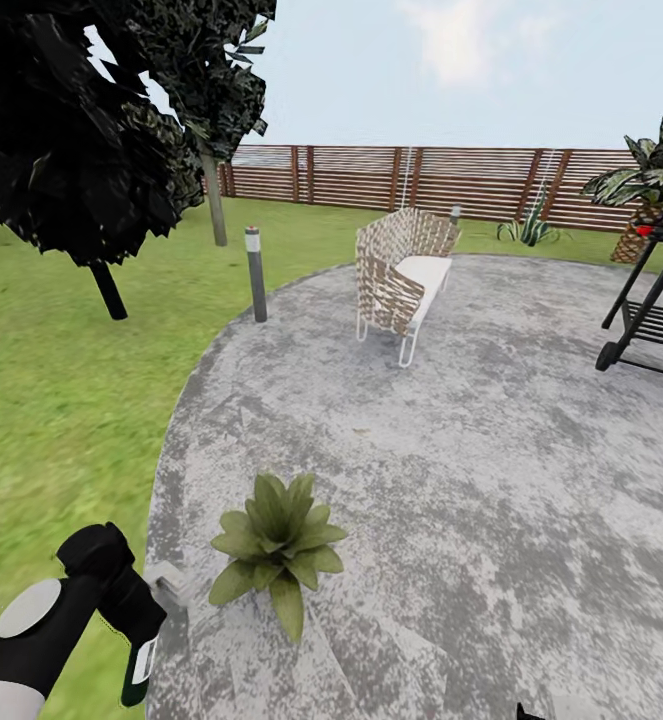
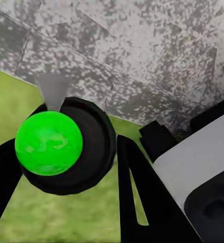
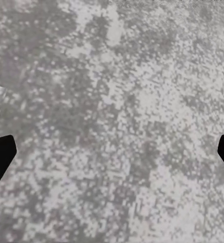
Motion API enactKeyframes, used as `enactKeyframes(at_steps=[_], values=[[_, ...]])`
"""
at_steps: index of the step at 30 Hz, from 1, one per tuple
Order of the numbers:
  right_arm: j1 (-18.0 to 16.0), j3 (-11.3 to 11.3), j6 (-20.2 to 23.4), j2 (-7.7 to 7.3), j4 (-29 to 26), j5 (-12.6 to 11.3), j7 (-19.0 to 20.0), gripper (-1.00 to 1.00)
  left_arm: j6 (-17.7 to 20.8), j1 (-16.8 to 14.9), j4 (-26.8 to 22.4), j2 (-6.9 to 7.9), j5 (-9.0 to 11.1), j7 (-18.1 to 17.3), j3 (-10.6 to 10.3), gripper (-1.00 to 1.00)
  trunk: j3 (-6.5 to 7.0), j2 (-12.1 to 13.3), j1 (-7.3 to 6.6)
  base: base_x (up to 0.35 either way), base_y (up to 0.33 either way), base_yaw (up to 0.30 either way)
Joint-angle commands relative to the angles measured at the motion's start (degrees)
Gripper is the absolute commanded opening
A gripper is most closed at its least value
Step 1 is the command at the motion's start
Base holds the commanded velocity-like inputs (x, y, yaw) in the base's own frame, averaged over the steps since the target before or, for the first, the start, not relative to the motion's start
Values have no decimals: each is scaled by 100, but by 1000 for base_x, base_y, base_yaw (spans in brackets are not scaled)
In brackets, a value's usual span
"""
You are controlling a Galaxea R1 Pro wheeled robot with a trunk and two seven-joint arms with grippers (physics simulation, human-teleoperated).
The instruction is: Pick up the pesticide atomizer in the garden and spray insectifuge to fully cover both potted plants in the garden.
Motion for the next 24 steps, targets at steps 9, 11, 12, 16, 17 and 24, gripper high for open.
enactKeyframes(at_steps=[9,11,12,16,17,24], values=[[-6,-32,-20,-32,21,72,-20,100,45,13,-5,6,-67,-59,-8,-100,-5,-3,1,44,-20,0],[-6,-32,-20,-32,21,72,-20,100,44,13,-5,6,-60,-59,-6,-100,-5,-3,1,0,0,0],[-6,-32,-20,-32,21,72,-19,100,44,13,-5,6,-59,-59,-6,-100,-5,-3,1,0,0,0],[-6,-32,-20,-32,21,72,-20,100,43,13,-5,6,-58,-59,-10,-100,-5,-3,1,14,-2,0],[-6,-32,-20,-32,21,72,-20,100,43,13,-5,6,-58,-59,-9,-100,-5,-3,1,109,-53,0],[-6,-32,-20,-32,21,72,-20,100,48,11,-5,4,-58,-59,-3,-100,-5,-3,1,220,-151,0]])
